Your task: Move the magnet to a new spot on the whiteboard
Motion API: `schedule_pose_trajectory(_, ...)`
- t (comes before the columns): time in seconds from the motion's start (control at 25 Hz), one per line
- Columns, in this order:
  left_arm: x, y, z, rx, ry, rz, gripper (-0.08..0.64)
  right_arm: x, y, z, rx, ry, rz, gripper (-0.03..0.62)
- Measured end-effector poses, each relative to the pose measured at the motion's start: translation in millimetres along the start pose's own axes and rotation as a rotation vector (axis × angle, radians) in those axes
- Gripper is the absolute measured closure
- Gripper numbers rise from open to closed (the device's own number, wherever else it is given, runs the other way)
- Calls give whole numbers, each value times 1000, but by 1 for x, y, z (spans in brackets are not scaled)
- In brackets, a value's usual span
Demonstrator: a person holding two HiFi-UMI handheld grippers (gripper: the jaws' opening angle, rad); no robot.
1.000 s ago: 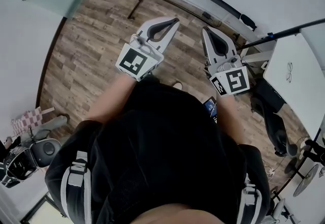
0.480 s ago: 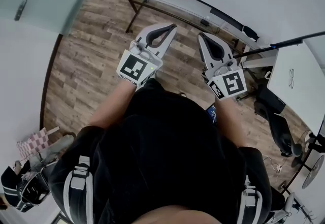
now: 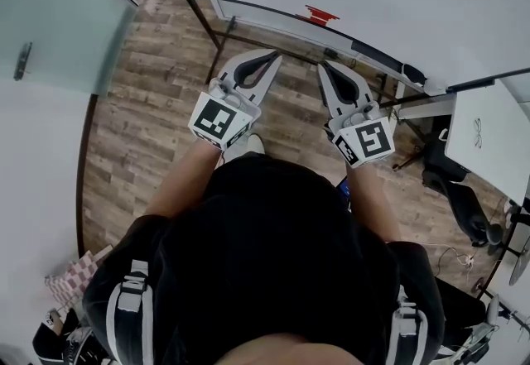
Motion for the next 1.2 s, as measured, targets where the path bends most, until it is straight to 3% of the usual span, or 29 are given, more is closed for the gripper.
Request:
schedule_pose_trajectory(0.28, -11, -66, -7, -26, -1, 47, 558, 50, -13, -5, -20, -30, 116, 595)
schedule_pose_trajectory(0.48, -5, -87, -5, -47, -5, 72, 558, 65, -10, -5, -28, -52, 151, 595)
schedule_pose_trajectory(0.8, 46, -96, -8, -40, -10, 109, 558, 68, 34, 3, -24, -42, 210, 595)
schedule_pose_trajectory(1.2, 120, -113, -22, 7, -8, 77, 558, 83, 114, 13, -51, -13, 225, 595)
Point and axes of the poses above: the fingertips, and each gripper's own axes: x forward along the fingers, y to its right, z out of its underside, the point moved 7 cm from there along -x, backward along the fingers, and after that the axes turned 11 degrees about -x, right-handed, at the moved point
